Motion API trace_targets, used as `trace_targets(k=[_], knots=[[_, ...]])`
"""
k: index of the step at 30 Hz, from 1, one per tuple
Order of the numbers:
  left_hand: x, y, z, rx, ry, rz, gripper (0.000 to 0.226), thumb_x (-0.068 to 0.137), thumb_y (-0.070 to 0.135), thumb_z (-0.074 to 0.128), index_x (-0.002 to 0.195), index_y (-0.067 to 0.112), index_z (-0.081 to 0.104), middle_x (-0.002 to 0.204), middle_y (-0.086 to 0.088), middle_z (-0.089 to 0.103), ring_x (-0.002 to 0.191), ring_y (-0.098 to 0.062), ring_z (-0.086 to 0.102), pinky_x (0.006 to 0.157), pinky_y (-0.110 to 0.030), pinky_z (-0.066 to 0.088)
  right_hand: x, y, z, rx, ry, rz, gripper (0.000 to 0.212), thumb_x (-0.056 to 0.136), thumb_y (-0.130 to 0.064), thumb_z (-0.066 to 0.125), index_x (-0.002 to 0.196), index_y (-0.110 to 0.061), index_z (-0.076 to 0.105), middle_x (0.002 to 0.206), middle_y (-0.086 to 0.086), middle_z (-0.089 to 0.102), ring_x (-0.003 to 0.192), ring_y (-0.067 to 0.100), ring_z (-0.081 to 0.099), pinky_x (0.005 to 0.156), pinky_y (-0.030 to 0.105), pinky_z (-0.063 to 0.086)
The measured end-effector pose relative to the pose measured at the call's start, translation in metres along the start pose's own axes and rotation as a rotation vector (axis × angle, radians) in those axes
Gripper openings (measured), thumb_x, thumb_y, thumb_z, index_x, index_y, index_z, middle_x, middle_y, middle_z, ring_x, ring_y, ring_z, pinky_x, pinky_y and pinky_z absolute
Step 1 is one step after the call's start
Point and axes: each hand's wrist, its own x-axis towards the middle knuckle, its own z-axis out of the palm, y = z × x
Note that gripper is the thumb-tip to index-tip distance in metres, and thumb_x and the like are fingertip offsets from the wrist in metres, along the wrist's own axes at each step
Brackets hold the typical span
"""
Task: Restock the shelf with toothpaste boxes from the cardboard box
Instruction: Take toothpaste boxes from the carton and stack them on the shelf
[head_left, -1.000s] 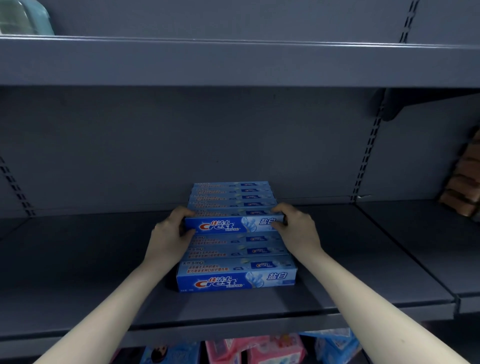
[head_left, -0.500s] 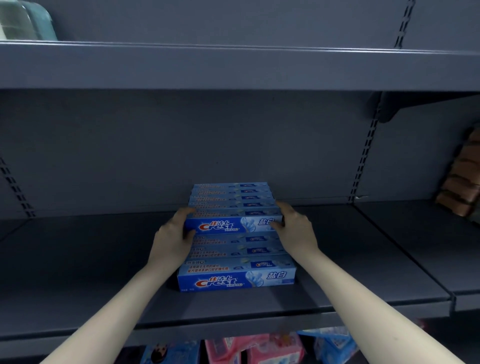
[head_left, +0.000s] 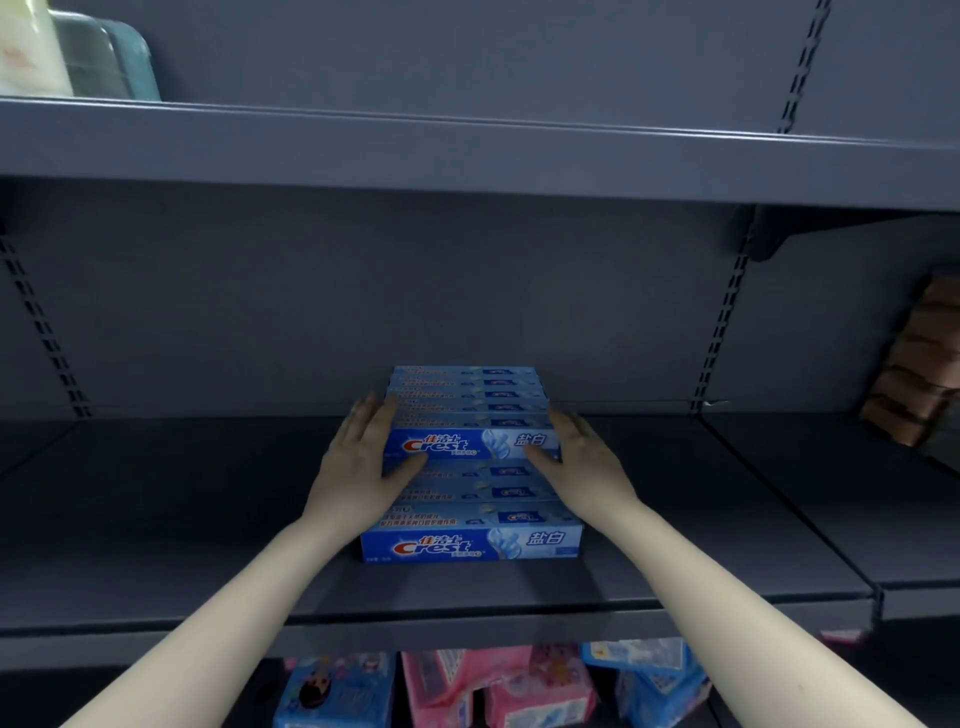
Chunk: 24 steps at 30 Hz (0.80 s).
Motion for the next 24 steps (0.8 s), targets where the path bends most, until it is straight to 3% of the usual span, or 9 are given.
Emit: trace_targets(k=[5,12,24], knots=[[-0.02,0.02,-0.005,0.088,-0.026,-0.045,0.073,0.089,0.051,0.049,0.149,0.024,0.018,0.158,-0.001,0.006,0.145,-0.016,0.0,0.116,-0.035,0.008,-0.022,0.001,-0.01,-0.074,0.004,-0.06,0.055,0.095,-0.041,0.044,0.143,-0.019,0.03,0.149,0.004,0.03,0.137,0.02,0.028,0.106,0.032,0.034],[-0.059,0.057,-0.001,0.108,0.045,-0.021,0.071,0.087,0.049,0.055,0.146,0.02,0.028,0.155,-0.01,0.017,0.145,-0.023,0.006,0.116,-0.038,0.014,-0.069,0.015,-0.028,-0.154,-0.03,-0.064,0.059,0.095,-0.044,0.043,0.145,-0.017,0.029,0.153,0.014,0.024,0.141,0.028,0.021,0.109,0.036,0.028],[-0.166,0.121,0.058,0.146,0.016,0.016,0.076,0.09,0.052,0.048,0.15,0.021,0.015,0.158,-0.004,0.002,0.145,-0.018,-0.006,0.117,-0.036,0.005,-0.173,0.071,-0.027,-0.3,-0.025,-0.134,0.059,0.097,-0.044,0.035,0.146,-0.014,0.022,0.154,0.012,0.019,0.144,0.026,0.012,0.116,0.038,0.014]])
